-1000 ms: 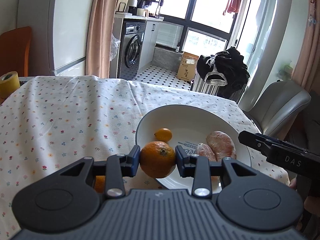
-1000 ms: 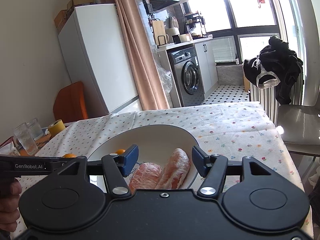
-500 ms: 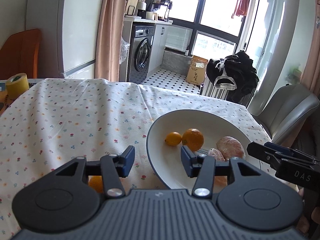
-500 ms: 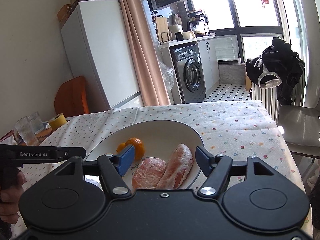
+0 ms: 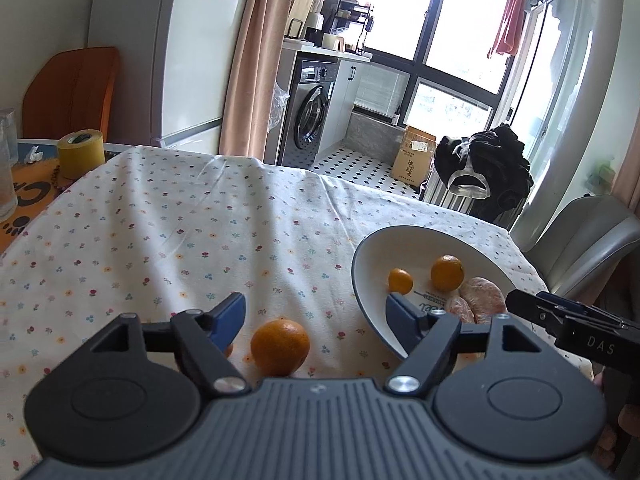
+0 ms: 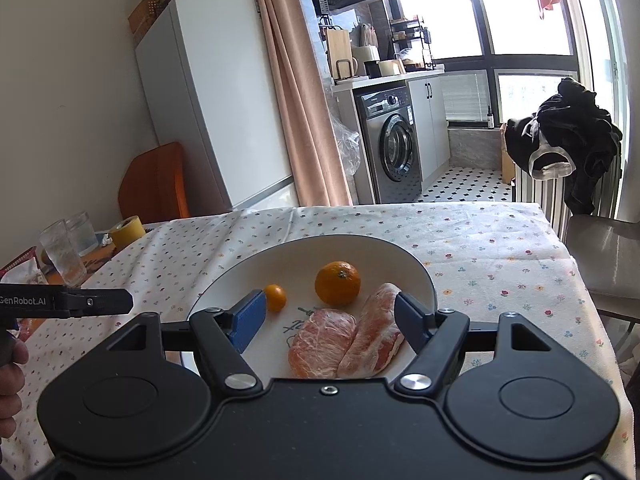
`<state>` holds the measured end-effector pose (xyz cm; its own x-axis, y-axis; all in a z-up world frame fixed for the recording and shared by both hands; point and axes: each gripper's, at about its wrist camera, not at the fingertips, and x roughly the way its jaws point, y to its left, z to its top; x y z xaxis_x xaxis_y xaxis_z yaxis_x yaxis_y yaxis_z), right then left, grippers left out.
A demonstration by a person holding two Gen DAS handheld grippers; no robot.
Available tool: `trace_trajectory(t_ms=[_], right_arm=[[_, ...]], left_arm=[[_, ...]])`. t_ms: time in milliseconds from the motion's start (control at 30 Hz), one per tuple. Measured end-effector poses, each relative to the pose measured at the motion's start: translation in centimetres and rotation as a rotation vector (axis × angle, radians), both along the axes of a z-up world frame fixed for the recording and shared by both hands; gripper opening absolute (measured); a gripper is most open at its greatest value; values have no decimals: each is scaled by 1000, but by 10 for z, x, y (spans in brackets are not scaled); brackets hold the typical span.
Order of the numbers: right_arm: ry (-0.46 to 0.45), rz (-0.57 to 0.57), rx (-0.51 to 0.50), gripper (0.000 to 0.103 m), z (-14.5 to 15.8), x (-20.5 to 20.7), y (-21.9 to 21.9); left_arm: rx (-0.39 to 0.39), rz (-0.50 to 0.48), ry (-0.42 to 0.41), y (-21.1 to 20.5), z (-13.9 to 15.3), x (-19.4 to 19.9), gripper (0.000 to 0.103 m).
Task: Organize fruits
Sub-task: 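Open the left tool to drop the tangerine into the bowl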
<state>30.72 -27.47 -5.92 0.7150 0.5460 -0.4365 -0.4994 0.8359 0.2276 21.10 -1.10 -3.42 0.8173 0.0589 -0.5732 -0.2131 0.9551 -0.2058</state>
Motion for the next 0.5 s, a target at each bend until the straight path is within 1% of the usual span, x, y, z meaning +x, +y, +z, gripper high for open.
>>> trace_trajectory(t_ms=[200,500], right_arm=[[6,-25,4,70,6,-3,-7],[18,-16,8,70,10,-22,-6]], left_arm=[[-7,-3,2,5,-1,-11,80],[-10,-12,-5,7,0,-28,80]])
